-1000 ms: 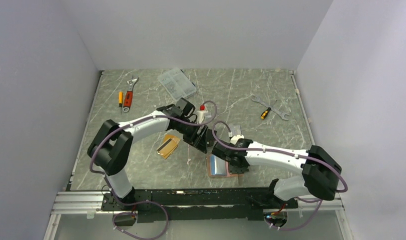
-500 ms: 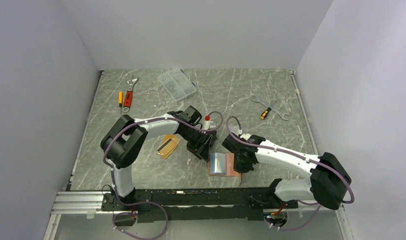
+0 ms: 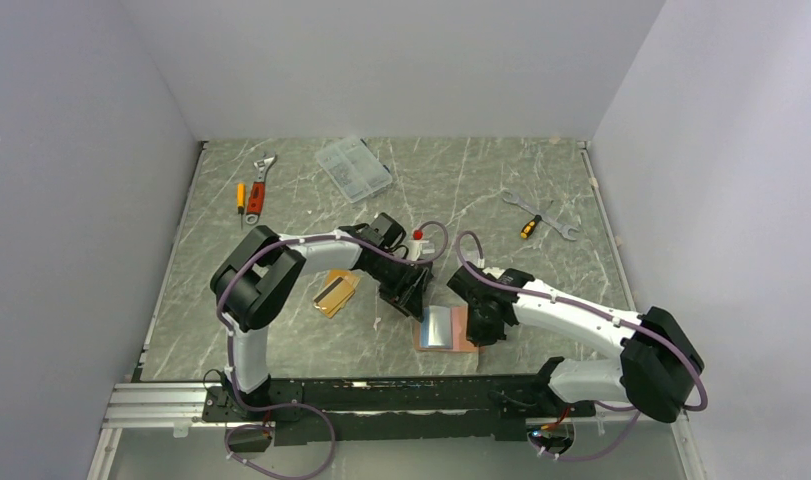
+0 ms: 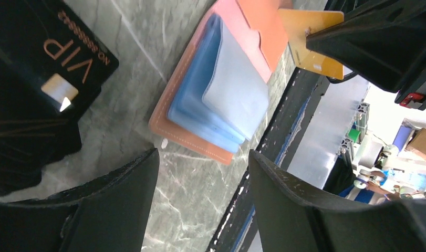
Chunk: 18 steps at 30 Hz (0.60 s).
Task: Put the credit cards into the card holder
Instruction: Open the card holder at the center of the board.
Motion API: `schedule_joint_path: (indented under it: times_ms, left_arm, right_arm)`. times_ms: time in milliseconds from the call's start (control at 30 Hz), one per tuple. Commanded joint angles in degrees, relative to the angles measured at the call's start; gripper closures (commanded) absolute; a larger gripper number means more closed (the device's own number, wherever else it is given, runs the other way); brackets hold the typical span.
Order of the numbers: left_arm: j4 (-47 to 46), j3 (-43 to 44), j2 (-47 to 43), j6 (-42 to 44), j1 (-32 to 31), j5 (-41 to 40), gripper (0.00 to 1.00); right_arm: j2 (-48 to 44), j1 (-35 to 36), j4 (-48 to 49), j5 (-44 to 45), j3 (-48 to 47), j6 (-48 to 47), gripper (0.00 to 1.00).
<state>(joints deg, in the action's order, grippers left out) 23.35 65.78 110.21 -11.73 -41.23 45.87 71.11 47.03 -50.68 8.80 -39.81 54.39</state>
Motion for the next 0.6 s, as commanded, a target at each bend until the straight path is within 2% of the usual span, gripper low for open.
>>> schedule_joint_path:
  times_ms: [0, 233, 567]
  left_arm:
    - [-7.9, -1.0, 0.2, -0.7, -0.2, 2.1, 0.31]
    - [-12.2, -2.6, 0.0, -1.8, -0.3, 3.3, 0.31]
    - [-20.2, -2.6, -1.8, -4.0, 0.5, 12.7, 0.33]
  right_arm:
    - [1.5, -1.2, 4.5, 1.9, 4.3, 0.3, 1.00]
    - [0.2, -2.4, 5.0, 1.0, 5.5, 0.7, 1.00]
    - [-0.2, -2.8, 4.9, 0.8, 5.9, 1.1, 1.00]
